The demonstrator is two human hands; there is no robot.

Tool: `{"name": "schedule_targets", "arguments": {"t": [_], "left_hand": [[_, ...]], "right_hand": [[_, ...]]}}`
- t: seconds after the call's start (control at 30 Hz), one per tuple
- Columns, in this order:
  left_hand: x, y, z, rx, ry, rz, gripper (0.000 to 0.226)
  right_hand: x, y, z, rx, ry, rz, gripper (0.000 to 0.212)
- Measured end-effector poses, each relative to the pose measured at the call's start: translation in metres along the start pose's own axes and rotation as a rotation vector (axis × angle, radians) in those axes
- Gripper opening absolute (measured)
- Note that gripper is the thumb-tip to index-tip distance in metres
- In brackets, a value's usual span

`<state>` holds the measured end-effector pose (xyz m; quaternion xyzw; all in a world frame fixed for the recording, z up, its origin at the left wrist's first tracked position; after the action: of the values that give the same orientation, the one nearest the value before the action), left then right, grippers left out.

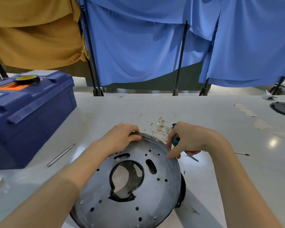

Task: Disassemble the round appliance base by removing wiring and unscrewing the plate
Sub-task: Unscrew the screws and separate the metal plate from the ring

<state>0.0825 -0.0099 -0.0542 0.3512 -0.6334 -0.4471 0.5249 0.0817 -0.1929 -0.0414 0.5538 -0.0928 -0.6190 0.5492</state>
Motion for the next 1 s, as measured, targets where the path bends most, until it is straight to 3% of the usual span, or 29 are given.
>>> {"name": "schedule_targets", "arguments": {"t": [0.1, 0.23, 0.37, 0.53, 0.77, 0.87, 1.0], "left_hand": [[-0.005, 0.003, 0.004, 0.022, 0.06, -0.113, 0.02], [-0.009, 0.012, 0.006, -0.132, 0.156, -0.202, 0.03], [-0.01, 0.022, 0.009, -0.191, 0.23, -0.348, 0.047], [0.013, 0.003, 0.002, -0.116, -0.006, 0.0, 0.046], [0.018, -0.007, 0.002, -0.031, -0.019, -0.011, 0.022], [0.013, 0.001, 0.003, -0.048, 0.073, -0.181, 0.022], [0.017, 0.017, 0.004, -0.03, 0.165, -0.451, 0.025]], "right_hand": [[-0.001, 0.001, -0.007, 0.079, 0.006, 0.046, 0.02], [-0.004, 0.013, -0.017, 0.343, 0.096, 0.102, 0.01], [-0.006, 0.021, -0.017, 0.598, 0.153, 0.113, 0.03], [0.006, 0.053, 0.011, 0.583, 0.089, 0.081, 0.038], [0.027, 0.034, 0.014, 0.199, -0.081, 0.084, 0.009], [0.023, 0.034, 0.002, 0.271, -0.019, 0.074, 0.011], [0.008, 0.029, -0.015, 0.515, 0.126, 0.035, 0.014]]}}
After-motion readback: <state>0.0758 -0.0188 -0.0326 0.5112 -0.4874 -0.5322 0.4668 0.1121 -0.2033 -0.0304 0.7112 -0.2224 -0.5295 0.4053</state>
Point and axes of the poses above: each hand's wrist, its own z-axis away from the middle knuckle, its own y-axis out of the back of the hand, x = y × z, the point moved 7 cm from there along -z, towards the middle knuckle, and after that the axes turned 1 degree about -x, right-handed, at the moved point
